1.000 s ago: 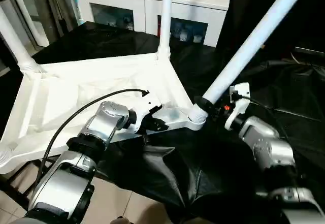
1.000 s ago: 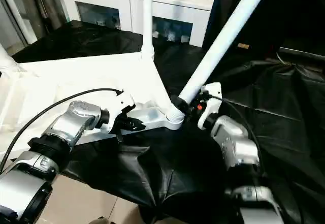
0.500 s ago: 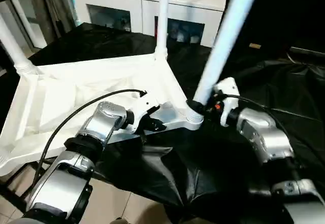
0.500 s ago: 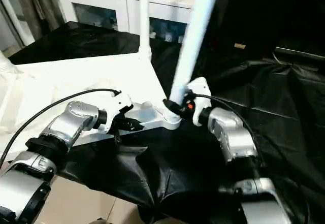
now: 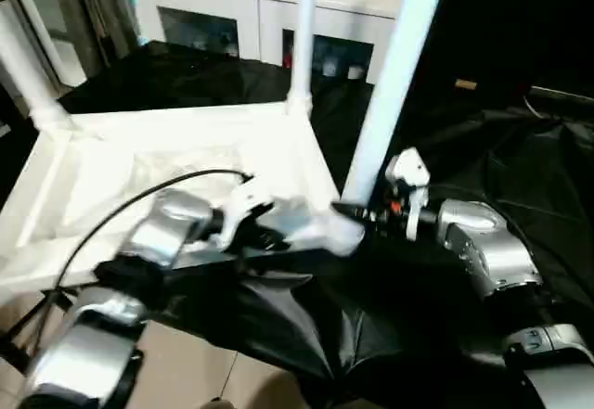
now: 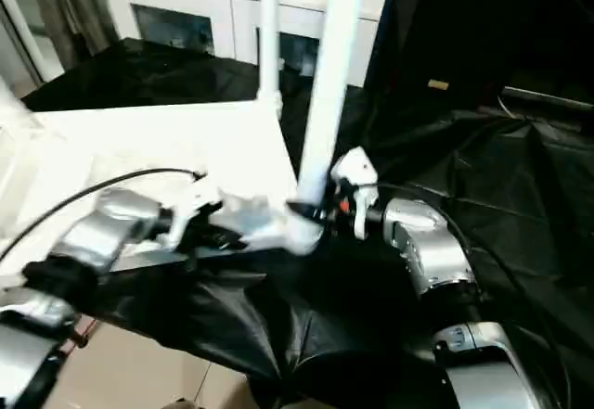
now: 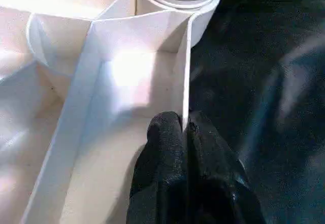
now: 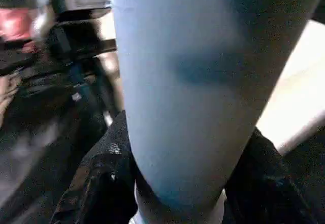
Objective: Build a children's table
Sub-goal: Rotate leg to tighten
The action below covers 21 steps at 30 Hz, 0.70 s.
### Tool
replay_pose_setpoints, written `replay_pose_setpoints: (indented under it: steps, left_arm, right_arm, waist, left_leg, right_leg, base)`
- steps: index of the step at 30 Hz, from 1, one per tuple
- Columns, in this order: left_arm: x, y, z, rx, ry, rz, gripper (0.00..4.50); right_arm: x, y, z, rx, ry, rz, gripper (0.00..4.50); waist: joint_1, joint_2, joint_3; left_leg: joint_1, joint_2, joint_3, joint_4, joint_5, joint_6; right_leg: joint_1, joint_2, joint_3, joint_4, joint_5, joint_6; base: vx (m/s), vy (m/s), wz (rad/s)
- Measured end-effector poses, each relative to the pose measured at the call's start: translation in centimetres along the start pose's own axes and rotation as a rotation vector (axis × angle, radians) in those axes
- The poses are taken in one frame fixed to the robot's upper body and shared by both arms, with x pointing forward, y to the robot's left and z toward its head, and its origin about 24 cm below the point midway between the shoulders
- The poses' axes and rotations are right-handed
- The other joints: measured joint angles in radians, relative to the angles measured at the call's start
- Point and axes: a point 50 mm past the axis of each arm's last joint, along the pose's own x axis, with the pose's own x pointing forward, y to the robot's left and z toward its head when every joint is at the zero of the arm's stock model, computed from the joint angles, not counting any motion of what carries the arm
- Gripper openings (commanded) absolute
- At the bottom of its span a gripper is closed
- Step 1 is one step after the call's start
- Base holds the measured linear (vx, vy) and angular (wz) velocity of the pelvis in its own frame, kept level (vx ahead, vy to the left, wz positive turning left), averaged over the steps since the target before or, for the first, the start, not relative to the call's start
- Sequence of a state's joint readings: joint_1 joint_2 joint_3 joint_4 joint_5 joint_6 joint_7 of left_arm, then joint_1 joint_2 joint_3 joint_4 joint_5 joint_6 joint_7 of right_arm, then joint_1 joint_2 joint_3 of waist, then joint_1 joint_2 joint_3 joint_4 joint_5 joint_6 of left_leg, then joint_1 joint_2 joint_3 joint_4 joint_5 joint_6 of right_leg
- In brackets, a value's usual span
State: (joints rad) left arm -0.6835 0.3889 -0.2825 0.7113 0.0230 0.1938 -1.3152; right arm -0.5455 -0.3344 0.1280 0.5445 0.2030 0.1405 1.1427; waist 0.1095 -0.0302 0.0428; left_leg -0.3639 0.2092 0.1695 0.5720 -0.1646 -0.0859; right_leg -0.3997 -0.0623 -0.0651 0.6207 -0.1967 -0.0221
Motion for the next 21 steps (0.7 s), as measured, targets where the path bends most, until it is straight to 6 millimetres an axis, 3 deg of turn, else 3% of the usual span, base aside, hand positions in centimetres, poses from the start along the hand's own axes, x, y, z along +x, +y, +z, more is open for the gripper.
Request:
replay_pose_setpoints:
  steps: [9,14,16,21]
  left_arm:
    - [-0.1,-0.1,-0.1,0.016,0.007,-0.014,0.00]
    - [0.9,0.7,0.3,-0.036,-0.008,0.100,0.00]
    - [2.0,1.3,1.0,-0.063,-0.016,0.181,0.00]
    - [4.1,1.6,2.4,-0.128,-0.031,0.283,0.00]
  right_arm:
    - [0.1,0.5,-0.1,-0.023,0.000,0.057,1.86]
    - [1.2,-1.1,-0.3,0.023,-0.032,-0.158,1.86]
    - [1.7,-2.3,-0.2,0.060,-0.038,-0.316,1.86]
    - [2.5,-3.6,0.0,0.135,-0.037,-0.516,1.86]
  waist:
    - [0.009,-0.002,0.000]
    - [0.000,-0.002,0.000]
    - [-0.001,-0.002,0.000]
    - [0.002,-0.001,0.001]
  left_leg:
    - [0.003,0.000,0.000,0.000,0.000,0.000]
    - [0.015,0.000,-0.001,0.000,0.000,0.000]
    - [0.015,-0.001,-0.001,0.000,0.000,0.000]
    - [0.014,-0.001,-0.001,0.000,0.000,0.000]
  right_leg:
    - [0.002,0.000,0.000,-0.002,0.000,0.000]
    - [0.011,0.000,0.000,-0.005,-0.002,0.003]
    - [0.011,-0.001,0.000,-0.007,-0.002,0.004]
    - [0.011,-0.001,0.000,-0.008,0.000,0.003]
  base:
    - [0.000,0.000,0.00]
    - [0.000,0.000,0.00]
    - [0.000,0.000,0.00]
    - [0.000,0.000,0.00]
